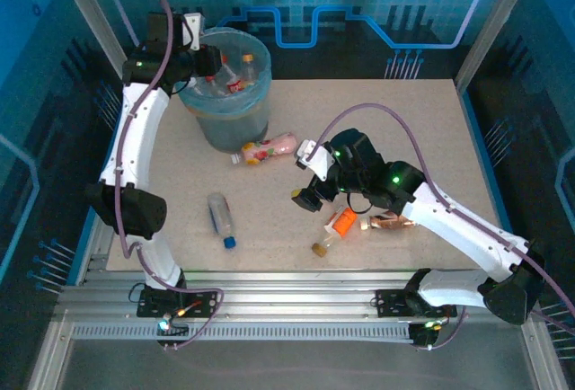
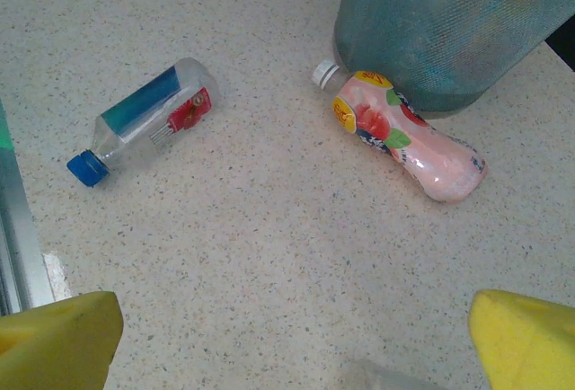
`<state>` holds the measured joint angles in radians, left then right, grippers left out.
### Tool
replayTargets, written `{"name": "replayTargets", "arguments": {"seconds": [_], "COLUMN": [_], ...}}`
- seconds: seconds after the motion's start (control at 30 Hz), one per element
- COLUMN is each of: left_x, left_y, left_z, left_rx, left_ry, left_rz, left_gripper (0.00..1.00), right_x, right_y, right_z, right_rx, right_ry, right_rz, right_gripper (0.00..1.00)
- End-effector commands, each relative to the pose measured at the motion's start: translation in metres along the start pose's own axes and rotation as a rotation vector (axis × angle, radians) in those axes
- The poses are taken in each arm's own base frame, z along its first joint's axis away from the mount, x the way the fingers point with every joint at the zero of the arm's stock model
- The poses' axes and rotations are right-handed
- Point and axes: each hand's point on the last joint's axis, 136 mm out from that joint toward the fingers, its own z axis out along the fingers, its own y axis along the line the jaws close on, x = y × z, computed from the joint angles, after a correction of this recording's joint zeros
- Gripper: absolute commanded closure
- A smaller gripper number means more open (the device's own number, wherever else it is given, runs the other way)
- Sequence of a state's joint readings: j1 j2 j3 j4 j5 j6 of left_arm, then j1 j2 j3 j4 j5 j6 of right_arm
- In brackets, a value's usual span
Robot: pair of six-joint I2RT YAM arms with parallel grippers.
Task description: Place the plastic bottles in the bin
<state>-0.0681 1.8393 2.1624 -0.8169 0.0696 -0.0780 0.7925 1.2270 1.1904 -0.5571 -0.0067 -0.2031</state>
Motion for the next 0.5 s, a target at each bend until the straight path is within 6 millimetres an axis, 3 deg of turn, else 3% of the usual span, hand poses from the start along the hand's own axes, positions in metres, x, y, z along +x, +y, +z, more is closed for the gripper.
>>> {"name": "replayTargets", "arguments": {"seconds": [0.0,0.13,0.27,0.37,0.47], "left_x": [0.007,0.023,0.039,0.046,0.04], "left_y": [0.002,0.005,0.008,0.009,0.007], "left_z": [0.011,0.024,0.035,0.038,0.033], "left_rx": [0.014,0.016,0.015,0.015,0.022], "left_ry": [0.022,0.064,0.103,0.123,0.109], "left_rz": [-0.011,-0.028,-0.04,-0.041,-0.037], "left_gripper": [0.73,0.8,0.81,0.76,0.63], "right_x": [0.003,0.004,0.004,0.003,0.001], "right_y": [0.002,0.002,0.002,0.001,0.001], "right_z": [0.002,0.004,0.004,0.005,0.006], "right_rx": [-0.004,-0.007,-0.007,-0.005,-0.008], "right_ry": [0.004,0.01,0.014,0.015,0.016], "right_rz": [-0.012,-0.012,-0.016,-0.019,-0.023], "right_gripper": [0.0,0.0,0.0,0.0,0.0]}}
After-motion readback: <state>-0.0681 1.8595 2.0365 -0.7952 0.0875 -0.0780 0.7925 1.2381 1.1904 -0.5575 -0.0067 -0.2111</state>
